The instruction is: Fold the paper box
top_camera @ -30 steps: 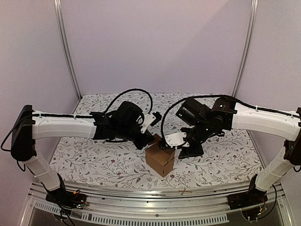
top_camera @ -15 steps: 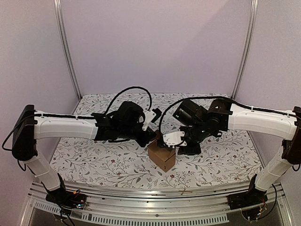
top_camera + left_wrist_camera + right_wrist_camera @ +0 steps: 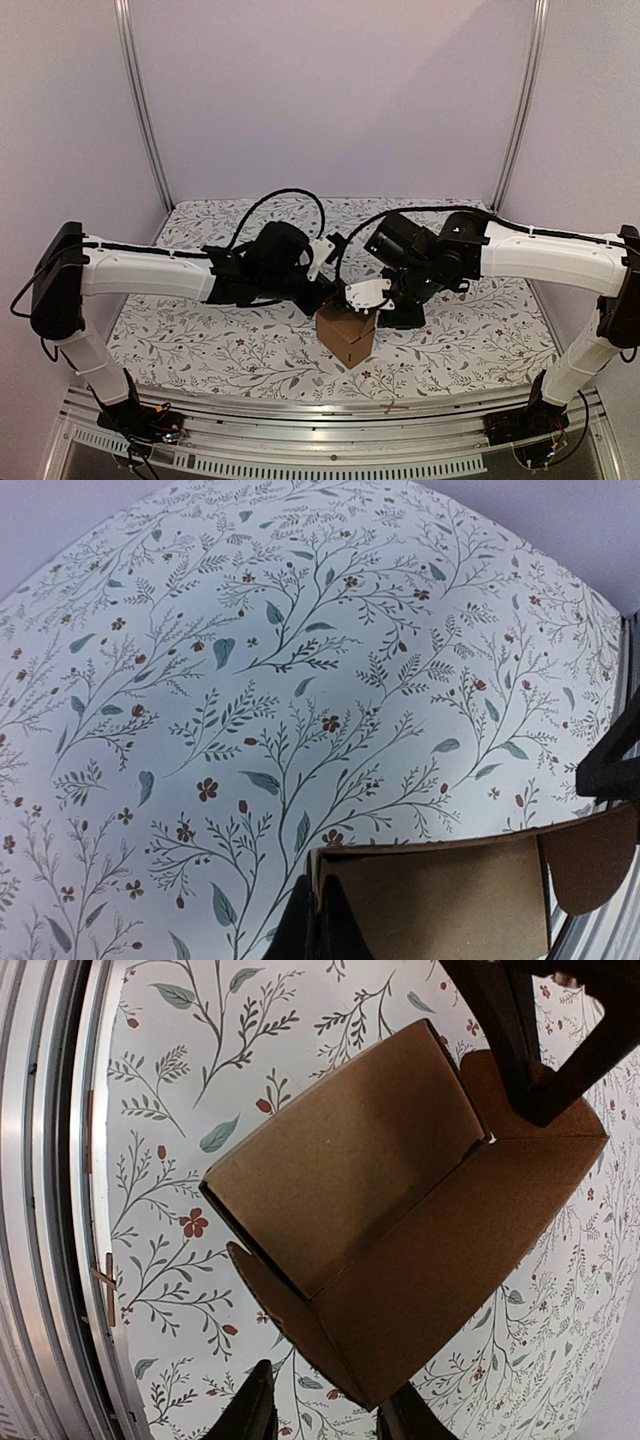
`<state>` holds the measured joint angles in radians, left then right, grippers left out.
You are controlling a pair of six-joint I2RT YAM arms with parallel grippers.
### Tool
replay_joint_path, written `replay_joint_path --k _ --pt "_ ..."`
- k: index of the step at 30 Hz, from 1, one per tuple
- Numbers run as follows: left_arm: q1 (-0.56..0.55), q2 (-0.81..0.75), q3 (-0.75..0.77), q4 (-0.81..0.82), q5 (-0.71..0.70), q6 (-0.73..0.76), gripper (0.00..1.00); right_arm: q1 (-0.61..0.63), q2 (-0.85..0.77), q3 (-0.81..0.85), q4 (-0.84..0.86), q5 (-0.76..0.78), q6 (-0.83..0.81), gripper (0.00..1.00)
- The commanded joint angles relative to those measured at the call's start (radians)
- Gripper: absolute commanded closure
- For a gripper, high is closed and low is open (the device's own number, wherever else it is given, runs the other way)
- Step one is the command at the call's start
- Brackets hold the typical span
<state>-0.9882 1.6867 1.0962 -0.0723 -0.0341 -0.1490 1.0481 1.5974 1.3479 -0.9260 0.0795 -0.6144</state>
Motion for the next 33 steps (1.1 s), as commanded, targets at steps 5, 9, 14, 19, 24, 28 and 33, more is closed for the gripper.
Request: replay_joint_path --k 5,9,14,19,24,28,33 --pt "-0.018 0.022 -0.03 0.014 0.002 -0.019 1.0 0.008 0.023 0.013 0.017 0.002 0.036 0.68" --pt "-0.021 0.02 -0.044 0.026 0.003 -0.016 1.0 0.008 0.034 0.014 0.018 -0.004 0.036 0.68" --pt "-0.021 0.02 -0.058 0.034 0.005 -0.008 1.0 0.008 0.039 0.019 0.016 -0.004 0.041 0.68" --pt "-0.021 0.014 -0.071 0.041 0.009 0.017 1.0 0.009 0.041 0.024 0.014 -0.001 0.043 0.67" --pt "-0.02 0.005 -0.064 0.018 0.006 0.05 1.0 0.009 0.058 0.044 0.01 0.024 0.061 0.67" --pt "-0.018 0.004 -0.065 0.003 -0.006 0.073 1.0 0.009 0.074 0.056 0.008 0.029 0.067 0.68" --pt "-0.019 0.003 -0.082 0.012 -0.002 0.092 1.0 0.008 0.086 0.063 0.001 0.024 0.067 0.68"
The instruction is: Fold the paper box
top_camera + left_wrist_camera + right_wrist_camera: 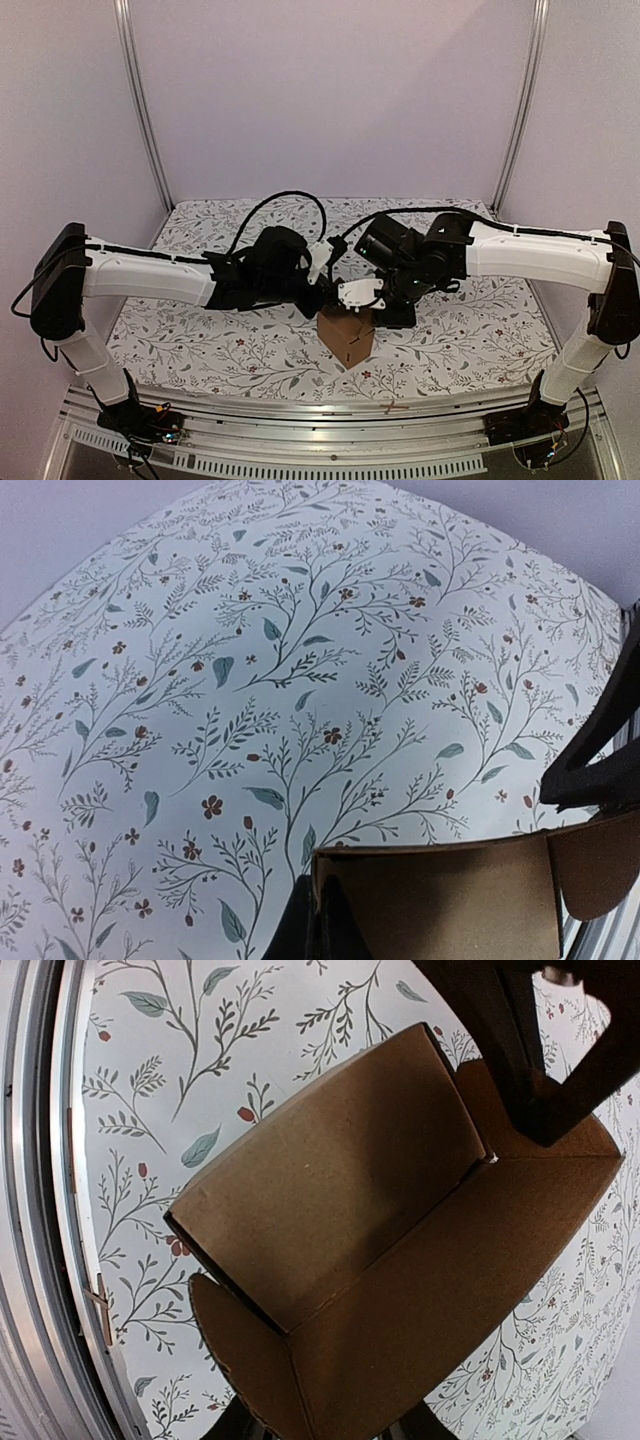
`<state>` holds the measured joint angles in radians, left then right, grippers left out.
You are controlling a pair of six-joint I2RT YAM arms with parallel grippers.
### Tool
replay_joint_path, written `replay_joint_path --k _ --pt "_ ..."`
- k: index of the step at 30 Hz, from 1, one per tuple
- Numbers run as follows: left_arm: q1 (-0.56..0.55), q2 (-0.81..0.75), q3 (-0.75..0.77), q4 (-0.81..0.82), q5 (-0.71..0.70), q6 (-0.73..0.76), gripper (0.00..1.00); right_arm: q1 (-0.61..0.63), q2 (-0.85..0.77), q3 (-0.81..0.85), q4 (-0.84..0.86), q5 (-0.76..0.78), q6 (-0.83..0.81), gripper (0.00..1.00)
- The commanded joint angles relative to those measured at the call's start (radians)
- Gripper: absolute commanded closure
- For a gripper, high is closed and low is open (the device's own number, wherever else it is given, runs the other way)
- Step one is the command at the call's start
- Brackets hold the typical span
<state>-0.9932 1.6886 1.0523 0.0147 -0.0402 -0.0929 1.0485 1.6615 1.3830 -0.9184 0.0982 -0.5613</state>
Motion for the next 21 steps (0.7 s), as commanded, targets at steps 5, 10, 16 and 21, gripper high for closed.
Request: replay_joint_path --k 5,10,16,21 --pt "-0.007 -0.002 -0.051 -0.06 0.003 0.054 1.0 0.008 0.026 0.035 -0.014 -0.001 0.012 0.68" --pt "0.001 -0.003 -0.079 -0.032 0.02 0.05 1.0 0.013 0.018 0.042 -0.017 -0.009 0.012 0.68" --pt "-0.001 -0.004 -0.125 0.063 0.029 0.045 1.0 0.02 0.018 0.038 -0.015 0.006 0.009 0.68" --pt "0.004 -0.006 -0.147 0.089 0.033 0.05 1.0 0.026 0.027 0.031 -0.011 0.015 0.006 0.68"
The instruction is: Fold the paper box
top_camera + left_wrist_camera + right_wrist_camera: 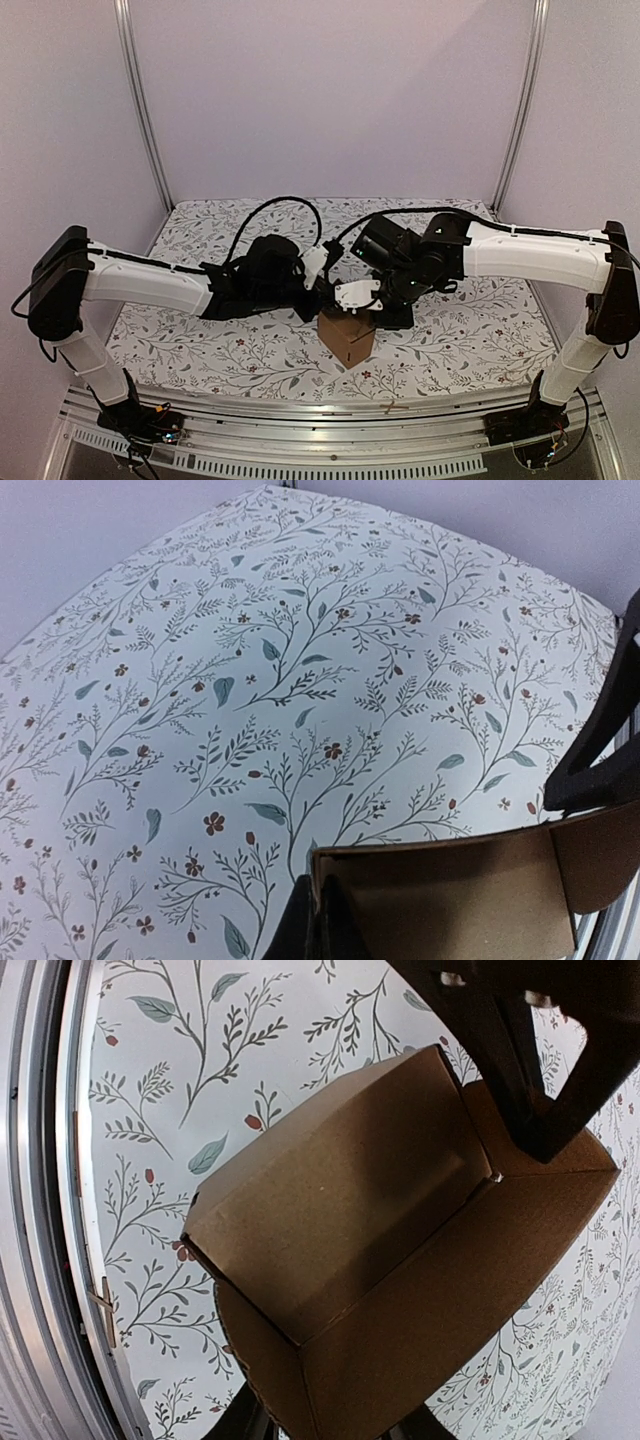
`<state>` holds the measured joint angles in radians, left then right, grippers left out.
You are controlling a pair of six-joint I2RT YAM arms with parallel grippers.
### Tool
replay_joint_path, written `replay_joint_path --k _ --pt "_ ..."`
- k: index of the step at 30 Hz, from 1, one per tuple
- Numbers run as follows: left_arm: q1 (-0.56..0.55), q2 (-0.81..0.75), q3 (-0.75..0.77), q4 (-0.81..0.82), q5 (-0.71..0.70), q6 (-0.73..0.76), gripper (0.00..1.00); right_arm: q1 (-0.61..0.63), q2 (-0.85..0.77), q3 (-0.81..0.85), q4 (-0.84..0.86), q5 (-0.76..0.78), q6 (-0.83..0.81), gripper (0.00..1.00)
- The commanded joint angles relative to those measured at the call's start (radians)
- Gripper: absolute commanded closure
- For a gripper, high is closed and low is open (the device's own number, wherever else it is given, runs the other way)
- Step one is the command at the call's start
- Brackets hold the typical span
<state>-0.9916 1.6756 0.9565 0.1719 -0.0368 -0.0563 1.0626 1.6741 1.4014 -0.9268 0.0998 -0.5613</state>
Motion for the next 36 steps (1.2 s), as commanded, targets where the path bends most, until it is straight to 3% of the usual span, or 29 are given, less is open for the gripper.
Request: replay_joint_path --k 1,13,36 --pt "0.003 0.007 -0.055 -0.064 0.029 0.013 1.0 0.013 0.015 0.012 -0.003 0.015 0.006 0.68" --pt "0.005 -0.002 -0.108 -0.01 0.029 0.011 1.0 0.053 0.022 0.008 0.0 0.043 -0.004 0.69" --pt "0.005 0.03 -0.305 0.319 0.028 -0.021 1.0 0.154 0.085 -0.005 0.037 0.246 -0.024 0.72"
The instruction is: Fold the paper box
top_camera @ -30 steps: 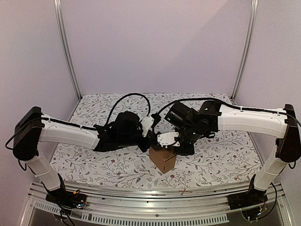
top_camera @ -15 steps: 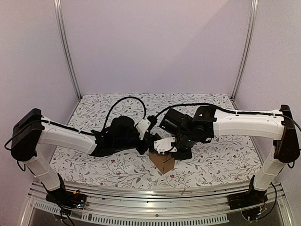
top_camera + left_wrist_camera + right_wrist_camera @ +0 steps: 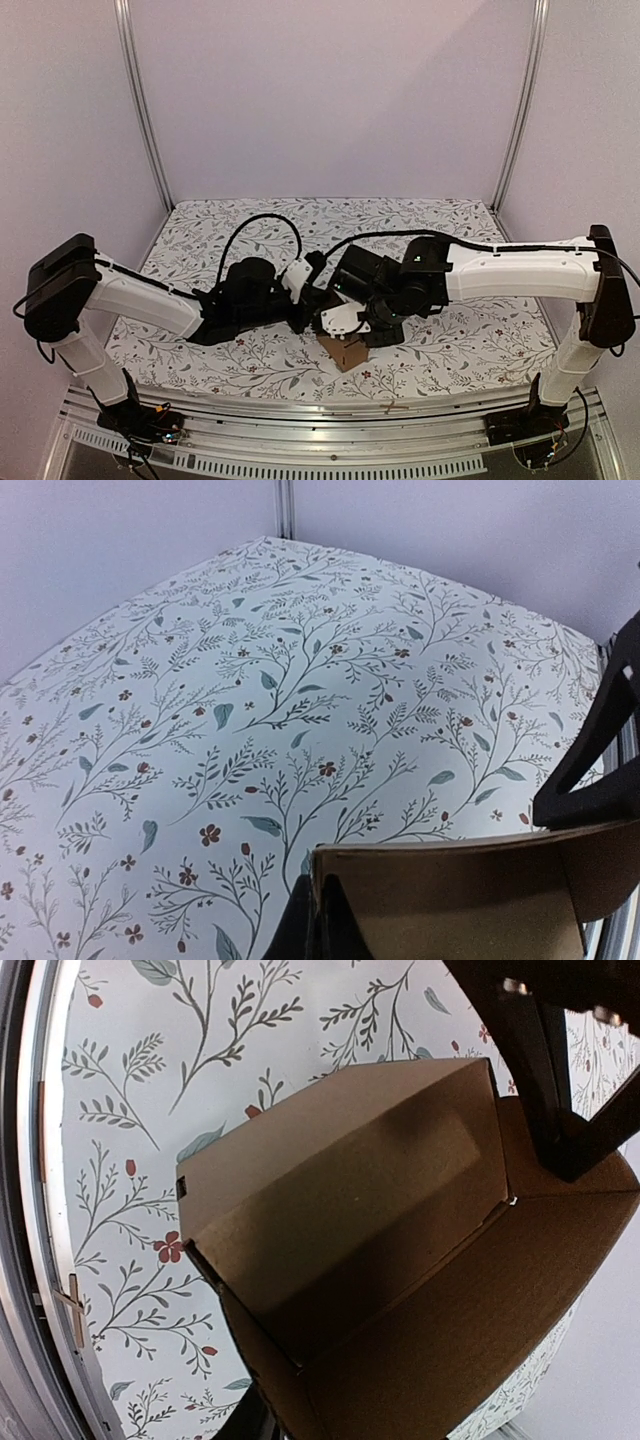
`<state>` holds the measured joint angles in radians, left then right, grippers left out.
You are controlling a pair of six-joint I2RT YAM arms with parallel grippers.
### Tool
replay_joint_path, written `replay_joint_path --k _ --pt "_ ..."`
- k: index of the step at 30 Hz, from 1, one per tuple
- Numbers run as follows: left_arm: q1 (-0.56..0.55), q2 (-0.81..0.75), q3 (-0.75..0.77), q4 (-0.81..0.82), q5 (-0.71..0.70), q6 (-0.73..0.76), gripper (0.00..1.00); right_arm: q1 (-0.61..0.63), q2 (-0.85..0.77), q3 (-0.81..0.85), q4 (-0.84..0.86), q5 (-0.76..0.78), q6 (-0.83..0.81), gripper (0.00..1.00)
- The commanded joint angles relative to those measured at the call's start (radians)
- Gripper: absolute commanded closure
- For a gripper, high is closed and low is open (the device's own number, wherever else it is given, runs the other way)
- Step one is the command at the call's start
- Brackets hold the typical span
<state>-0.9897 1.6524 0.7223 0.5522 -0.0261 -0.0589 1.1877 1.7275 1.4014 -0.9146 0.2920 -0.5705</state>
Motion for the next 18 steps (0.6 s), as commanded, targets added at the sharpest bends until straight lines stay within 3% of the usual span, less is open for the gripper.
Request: replay_joint_path --k 1,18 --pt "0.005 0.058 -0.085 -0.035 0.018 -0.024 1.0 0.035 0.032 -0.005 0.027 0.068 -0.018 0.72" --pt "0.004 0.149 -0.241 0.269 -0.001 -0.052 1.0 0.163 0.122 -0.05 0.074 0.25 -0.092 0.72"
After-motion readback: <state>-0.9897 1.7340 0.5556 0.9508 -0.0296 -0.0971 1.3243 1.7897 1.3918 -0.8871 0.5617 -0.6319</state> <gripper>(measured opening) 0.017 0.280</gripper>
